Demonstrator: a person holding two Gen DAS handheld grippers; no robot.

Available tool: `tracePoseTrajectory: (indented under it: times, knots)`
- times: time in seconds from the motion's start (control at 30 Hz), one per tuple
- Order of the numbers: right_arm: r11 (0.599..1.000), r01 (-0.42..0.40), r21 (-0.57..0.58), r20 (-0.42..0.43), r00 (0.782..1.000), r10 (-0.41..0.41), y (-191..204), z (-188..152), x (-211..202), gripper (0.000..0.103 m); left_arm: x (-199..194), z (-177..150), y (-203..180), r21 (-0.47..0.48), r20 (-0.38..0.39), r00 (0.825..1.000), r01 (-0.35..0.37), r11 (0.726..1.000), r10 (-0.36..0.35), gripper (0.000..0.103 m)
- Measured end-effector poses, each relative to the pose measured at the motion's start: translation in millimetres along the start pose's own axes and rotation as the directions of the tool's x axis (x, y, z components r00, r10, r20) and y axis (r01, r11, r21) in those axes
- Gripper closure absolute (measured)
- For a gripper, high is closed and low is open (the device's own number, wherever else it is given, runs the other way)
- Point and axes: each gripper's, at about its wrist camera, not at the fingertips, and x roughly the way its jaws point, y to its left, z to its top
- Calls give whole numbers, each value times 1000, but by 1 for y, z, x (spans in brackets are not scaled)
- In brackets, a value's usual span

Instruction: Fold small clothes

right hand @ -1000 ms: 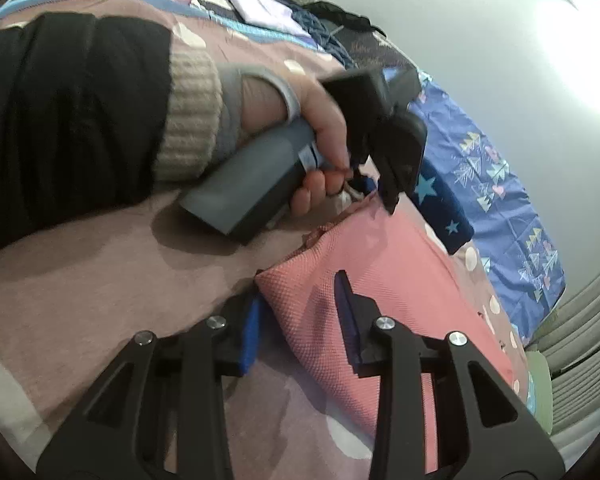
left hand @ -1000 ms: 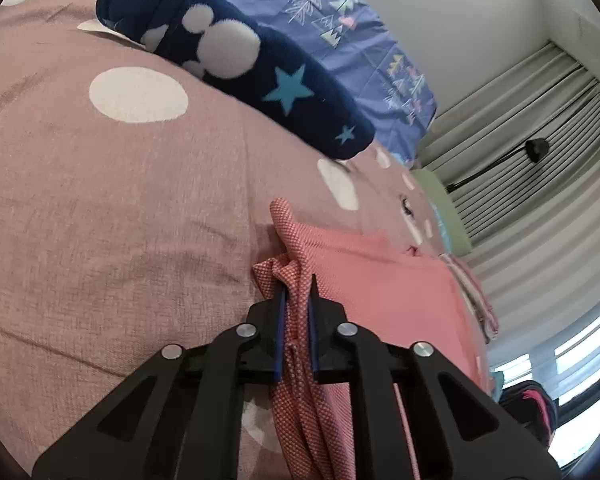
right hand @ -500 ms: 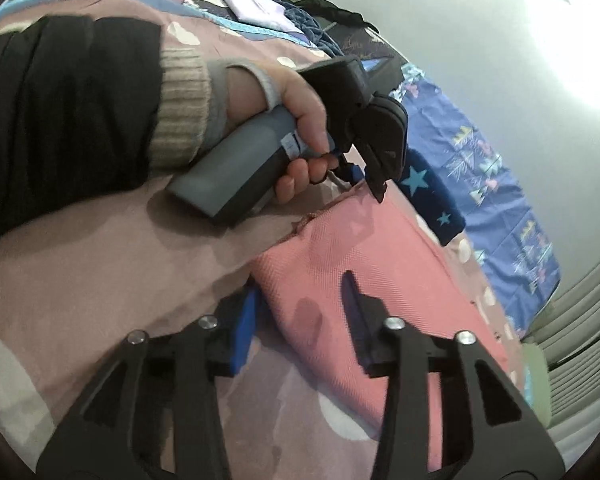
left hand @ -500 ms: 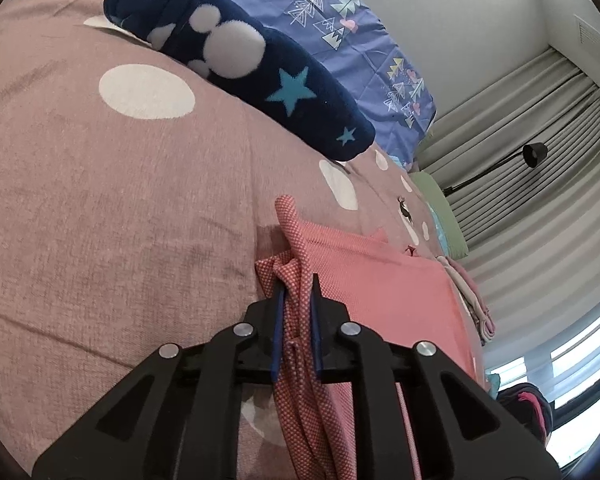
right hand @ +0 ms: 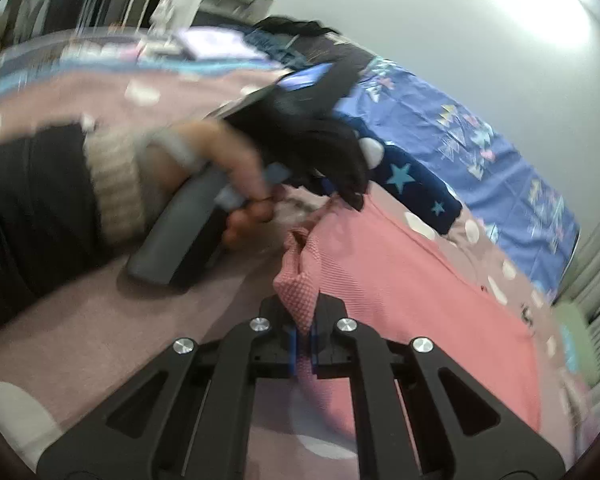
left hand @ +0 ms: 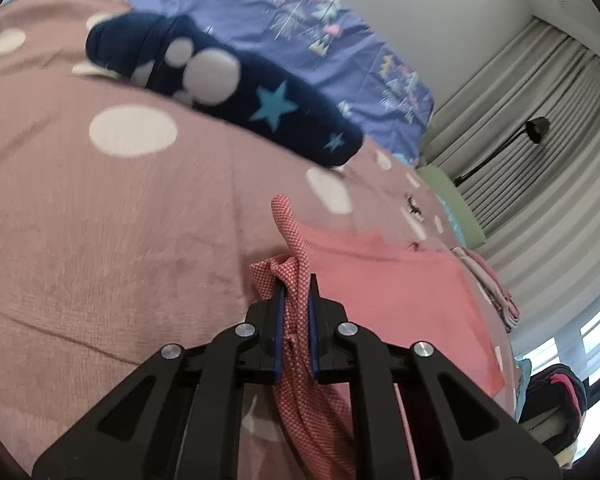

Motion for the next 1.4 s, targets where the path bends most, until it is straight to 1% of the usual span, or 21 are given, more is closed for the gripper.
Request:
tracePoseTrajectory:
  times: [0.1,0.13,0.2,0.23,0.27,0.33,0.43,0.53,0.73,0.83,0.93,1.0,1.1,1.33,1.4]
  knots:
    - [997,-18,78,30,999,16,-22,-4,-15,99,-9,2,-13,-5,40,999,17,1000,-17,94]
    - [993,-28,110,38,999,24,-31,-6,-20,99,-12,4,-23,1,53,998,20,1000,-20,95]
    - [981,-41,191,50,998,32,-52,-13,-31,99,-15,8,-43,33,63,998,1,999,-3,95]
    - [975,-33,218,51,998,23,-63,-17,-35,99,-15,10,-51,46,65,998,-8,999,5,95]
    - [972,-23,234,51,999,12,-71,-20,-38,99,-13,13,-66,68,64,998,-22,997,18,95]
    - [964,-7,266,47,999,-5,-87,-25,-44,99,-9,18,-84,94,55,998,-48,994,43,95]
    - [943,-12,332,43,999,-3,-113,-37,-53,99,5,22,-119,153,27,996,-85,984,82,95]
    - [919,-14,393,47,999,-5,-133,-53,-62,99,16,22,-145,195,16,995,-100,976,99,95]
    - [867,-39,497,68,998,6,-171,-81,-80,99,53,17,-195,248,-20,990,-128,960,138,95]
    - [833,-53,551,71,997,17,-191,-101,-88,99,75,12,-215,268,-42,987,-138,954,155,95]
    - [791,-59,609,63,998,26,-211,-123,-92,99,99,6,-239,294,-72,984,-138,946,166,95]
    - [757,-56,651,60,998,23,-224,-140,-94,99,115,0,-255,322,-88,980,-143,936,180,95]
    - [718,-51,695,56,998,16,-238,-160,-97,99,142,-9,-278,360,-112,970,-162,919,214,95]
    - [639,-35,769,41,999,5,-259,-197,-98,99,191,-30,-310,434,-163,951,-171,885,264,95]
    - [603,-57,796,52,998,26,-266,-207,-97,99,202,-36,-320,468,-166,944,-180,865,286,96]
